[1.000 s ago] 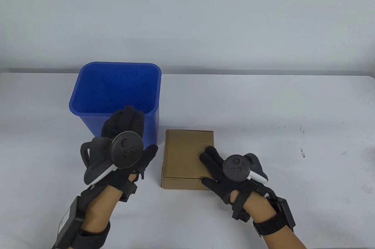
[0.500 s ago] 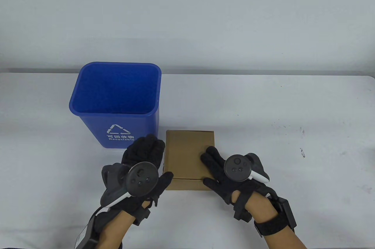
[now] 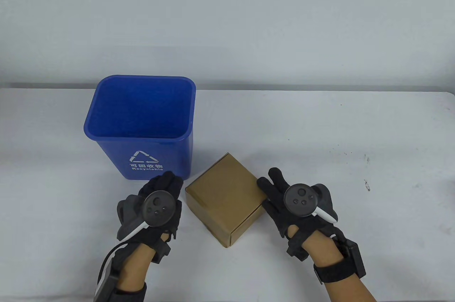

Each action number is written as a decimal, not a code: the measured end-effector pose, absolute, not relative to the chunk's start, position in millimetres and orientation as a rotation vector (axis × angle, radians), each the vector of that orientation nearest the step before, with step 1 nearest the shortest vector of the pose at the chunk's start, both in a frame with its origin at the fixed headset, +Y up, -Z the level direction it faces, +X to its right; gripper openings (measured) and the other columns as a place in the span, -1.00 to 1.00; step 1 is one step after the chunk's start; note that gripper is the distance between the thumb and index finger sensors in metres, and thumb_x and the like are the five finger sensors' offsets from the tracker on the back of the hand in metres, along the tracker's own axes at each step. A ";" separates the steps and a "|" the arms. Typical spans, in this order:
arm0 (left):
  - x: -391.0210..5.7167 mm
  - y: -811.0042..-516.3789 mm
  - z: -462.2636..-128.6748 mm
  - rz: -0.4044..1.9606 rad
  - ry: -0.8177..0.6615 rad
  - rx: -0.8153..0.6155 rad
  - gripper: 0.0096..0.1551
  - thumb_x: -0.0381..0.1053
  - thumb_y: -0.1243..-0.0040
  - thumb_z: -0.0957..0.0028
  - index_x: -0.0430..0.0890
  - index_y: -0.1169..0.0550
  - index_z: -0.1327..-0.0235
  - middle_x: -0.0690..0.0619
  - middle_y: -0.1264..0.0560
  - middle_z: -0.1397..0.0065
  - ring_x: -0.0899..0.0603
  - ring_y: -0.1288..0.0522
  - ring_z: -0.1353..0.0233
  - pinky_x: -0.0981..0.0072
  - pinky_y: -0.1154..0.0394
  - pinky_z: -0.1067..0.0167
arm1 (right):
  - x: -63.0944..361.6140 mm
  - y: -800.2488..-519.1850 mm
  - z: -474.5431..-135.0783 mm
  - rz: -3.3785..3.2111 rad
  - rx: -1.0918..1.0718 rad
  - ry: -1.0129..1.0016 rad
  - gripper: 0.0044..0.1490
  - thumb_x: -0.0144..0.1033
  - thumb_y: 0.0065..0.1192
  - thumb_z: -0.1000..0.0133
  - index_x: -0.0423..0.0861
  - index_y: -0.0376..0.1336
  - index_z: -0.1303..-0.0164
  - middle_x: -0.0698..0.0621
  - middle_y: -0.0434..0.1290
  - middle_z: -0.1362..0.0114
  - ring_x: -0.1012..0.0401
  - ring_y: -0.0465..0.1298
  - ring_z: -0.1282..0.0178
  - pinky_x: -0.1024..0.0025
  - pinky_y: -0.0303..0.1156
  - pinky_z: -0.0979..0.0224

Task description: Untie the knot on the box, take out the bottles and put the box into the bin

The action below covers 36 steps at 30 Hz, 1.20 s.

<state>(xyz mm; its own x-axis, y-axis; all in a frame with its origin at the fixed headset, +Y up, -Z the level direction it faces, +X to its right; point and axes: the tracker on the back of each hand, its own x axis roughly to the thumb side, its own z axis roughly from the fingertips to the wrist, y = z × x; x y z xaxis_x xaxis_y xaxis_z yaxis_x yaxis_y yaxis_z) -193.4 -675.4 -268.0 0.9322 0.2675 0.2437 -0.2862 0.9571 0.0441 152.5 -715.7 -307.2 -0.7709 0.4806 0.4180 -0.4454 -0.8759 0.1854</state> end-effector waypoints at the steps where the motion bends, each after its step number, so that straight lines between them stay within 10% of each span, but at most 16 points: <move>1: -197.2 -680.8 -270.2 0.292 -0.245 0.064 -0.34 -0.19 -0.32 -0.03 -0.19 -0.45 -0.46 -0.22 -0.33 -0.57 -0.47 -0.35 -0.50 -0.39 -0.28 -0.40 | 153.6 -716.4 -308.0 2.583 0.593 0.057 -0.15 -0.14 -0.05 -0.13 -0.14 -0.16 -0.58 -0.24 -0.33 -0.64 -0.35 0.15 -0.51 -0.35 0.12 -0.39; 23: -159.7 -749.2 -289.4 0.188 -0.414 -0.156 -0.41 0.04 -0.33 -0.03 -0.11 -0.55 -0.31 -0.15 -0.47 -0.44 -0.37 -0.49 -0.38 -0.31 -0.36 -0.35 | 129.5 -767.6 -310.0 2.839 0.644 0.525 -0.24 -0.31 0.00 -0.11 -0.34 0.02 -0.50 -0.30 -0.06 -0.61 -0.36 0.04 -0.53 -0.39 0.03 -0.40; 36: -158.6 -725.2 -275.6 0.212 -0.493 -0.069 -0.50 0.00 -0.17 -0.05 -0.13 -0.60 -0.21 -0.11 -0.49 -0.42 -0.38 -0.48 -0.38 -0.32 -0.35 -0.36 | 131.7 -737.1 -298.7 2.762 0.733 0.554 -0.32 -0.37 0.05 -0.09 -0.45 0.21 -0.35 -0.35 0.13 -0.55 -0.37 0.20 -0.47 -0.37 0.15 -0.36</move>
